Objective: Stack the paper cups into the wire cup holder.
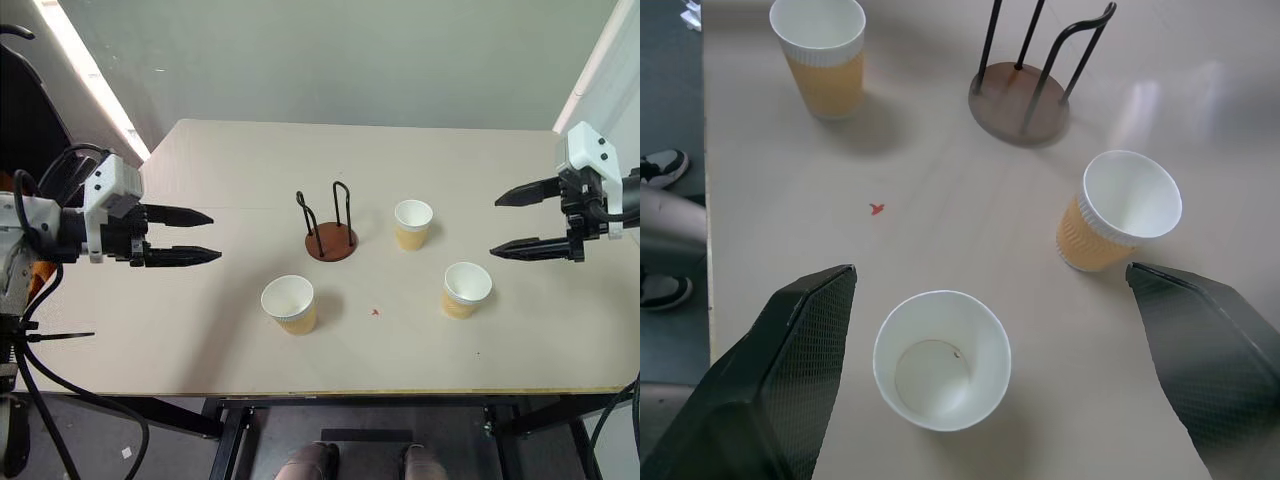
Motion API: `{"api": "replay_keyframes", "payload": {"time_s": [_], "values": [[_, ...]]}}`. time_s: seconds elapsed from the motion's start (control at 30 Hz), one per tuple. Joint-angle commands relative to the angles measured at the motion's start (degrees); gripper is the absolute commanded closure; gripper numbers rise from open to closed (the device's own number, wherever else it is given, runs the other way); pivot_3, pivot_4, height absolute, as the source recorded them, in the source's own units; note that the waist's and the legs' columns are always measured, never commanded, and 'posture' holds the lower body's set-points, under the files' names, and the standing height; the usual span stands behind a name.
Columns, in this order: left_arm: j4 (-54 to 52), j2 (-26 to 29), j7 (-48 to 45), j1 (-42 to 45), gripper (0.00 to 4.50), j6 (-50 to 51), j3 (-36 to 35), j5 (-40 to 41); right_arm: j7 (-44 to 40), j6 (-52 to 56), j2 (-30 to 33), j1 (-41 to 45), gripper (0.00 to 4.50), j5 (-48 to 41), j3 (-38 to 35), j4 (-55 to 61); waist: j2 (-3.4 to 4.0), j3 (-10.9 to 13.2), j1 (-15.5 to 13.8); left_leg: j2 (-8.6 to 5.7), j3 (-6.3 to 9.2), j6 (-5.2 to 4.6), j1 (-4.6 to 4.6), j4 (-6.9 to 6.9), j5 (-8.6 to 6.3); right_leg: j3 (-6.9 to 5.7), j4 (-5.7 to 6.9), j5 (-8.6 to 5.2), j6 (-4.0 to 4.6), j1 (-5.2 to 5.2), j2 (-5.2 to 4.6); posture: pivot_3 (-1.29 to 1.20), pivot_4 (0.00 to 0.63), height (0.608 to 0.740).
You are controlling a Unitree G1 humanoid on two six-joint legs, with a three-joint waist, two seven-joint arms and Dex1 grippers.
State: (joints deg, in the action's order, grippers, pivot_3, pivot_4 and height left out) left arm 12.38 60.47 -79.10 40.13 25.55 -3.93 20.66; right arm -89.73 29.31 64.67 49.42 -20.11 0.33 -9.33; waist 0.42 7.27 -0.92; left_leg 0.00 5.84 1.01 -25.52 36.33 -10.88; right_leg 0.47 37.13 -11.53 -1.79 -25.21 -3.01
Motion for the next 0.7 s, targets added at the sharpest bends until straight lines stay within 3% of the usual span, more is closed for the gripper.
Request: {"api": "replay_keyframes", "payload": {"time_s": [0.03,0.27,0.4,0.7], "values": [[0.0,-0.4,1.1,2.3,0.97,-0.5,0.1,-0.8,0.7,0.5,1.5,0.0,0.0,-1.2,-2.7,2.1,0.0,0.0,0.0,0.0,0.0,0.0,0.0,0.01,0.0,0.0,0.0,0.0,0.0,0.0,0.0,0.0,0.15,0.74],[3.8,-9.6,9.7,5.5,0.97,-2.3,3.5,-4.9,6.4,3.8,-1.7,-0.2,0.0,-4.4,-4.6,6.8,0.04,0.0,-0.1,-0.03,0.0,-0.06,0.12,0.17,0.02,-0.01,0.0,0.06,-0.08,0.24,-0.04,0.0,0.15,0.74],[7.3,-16.8,14.5,7.1,0.97,-1.8,6.3,-7.2,13.9,7.7,-7.1,-0.1,0.0,-5.9,-4.6,11.1,0.03,0.0,-0.1,-0.03,-0.01,-0.12,0.18,0.27,0.05,-0.01,-0.02,0.32,-0.48,0.34,-0.04,0.0,0.15,0.74],[23.7,-29.2,25.8,16.2,0.97,-5.6,7.3,-11.5,19.1,11.5,-9.5,-0.6,0.0,-7.8,-4.9,15.5,0.03,0.0,-0.5,-0.07,-0.01,-0.2,0.1,0.41,0.09,-0.02,-0.18,0.49,-0.62,0.4,-0.05,0.0,0.15,0.74]]}}
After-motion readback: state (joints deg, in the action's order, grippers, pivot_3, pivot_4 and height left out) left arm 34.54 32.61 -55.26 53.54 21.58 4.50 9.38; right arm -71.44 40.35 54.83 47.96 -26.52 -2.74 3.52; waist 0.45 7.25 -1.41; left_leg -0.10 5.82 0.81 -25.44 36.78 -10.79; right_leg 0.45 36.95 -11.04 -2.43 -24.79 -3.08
